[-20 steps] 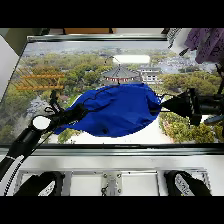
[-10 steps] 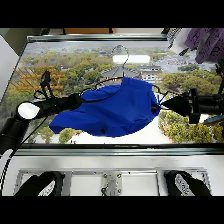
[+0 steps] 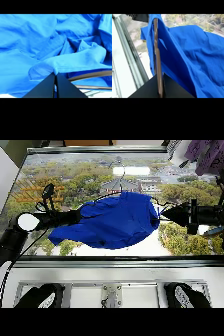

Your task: Fold the clothes and pants, and hang the long-sleeved shirts on hangers.

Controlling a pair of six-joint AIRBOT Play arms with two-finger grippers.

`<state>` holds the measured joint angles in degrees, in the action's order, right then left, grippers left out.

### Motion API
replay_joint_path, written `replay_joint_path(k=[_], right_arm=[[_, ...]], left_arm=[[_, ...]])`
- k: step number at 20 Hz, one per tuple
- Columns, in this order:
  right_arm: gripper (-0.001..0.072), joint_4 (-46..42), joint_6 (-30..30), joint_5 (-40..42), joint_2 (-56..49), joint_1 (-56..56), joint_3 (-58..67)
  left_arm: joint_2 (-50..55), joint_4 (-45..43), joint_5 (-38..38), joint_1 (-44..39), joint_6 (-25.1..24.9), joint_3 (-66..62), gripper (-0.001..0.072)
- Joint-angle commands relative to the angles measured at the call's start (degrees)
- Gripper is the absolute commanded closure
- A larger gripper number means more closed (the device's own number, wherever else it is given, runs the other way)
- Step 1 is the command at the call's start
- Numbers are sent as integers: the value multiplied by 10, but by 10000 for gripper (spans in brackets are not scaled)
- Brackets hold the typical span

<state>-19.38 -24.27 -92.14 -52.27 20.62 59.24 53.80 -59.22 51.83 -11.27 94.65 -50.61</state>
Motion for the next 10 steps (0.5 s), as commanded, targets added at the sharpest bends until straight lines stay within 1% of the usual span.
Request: replay_joint_path(k=[1,3,5,7,10], right_arm=[[708,-4,0,4,1,0,0],[708,-4,0,4,1,0,0],[708,-4,0,2,1,0,0],[708,-3,0,1,1,0,0],[708,17,0,-22,4,-1,0]], left_arm=[[0,-13,-6,7,3,-23,698],[0,-19,5,24,3,-38,698],[0,-26,33,47,3,-44,698],[0,-27,51,52,3,-44,698],[0,-29,31,38,0,-44,698]])
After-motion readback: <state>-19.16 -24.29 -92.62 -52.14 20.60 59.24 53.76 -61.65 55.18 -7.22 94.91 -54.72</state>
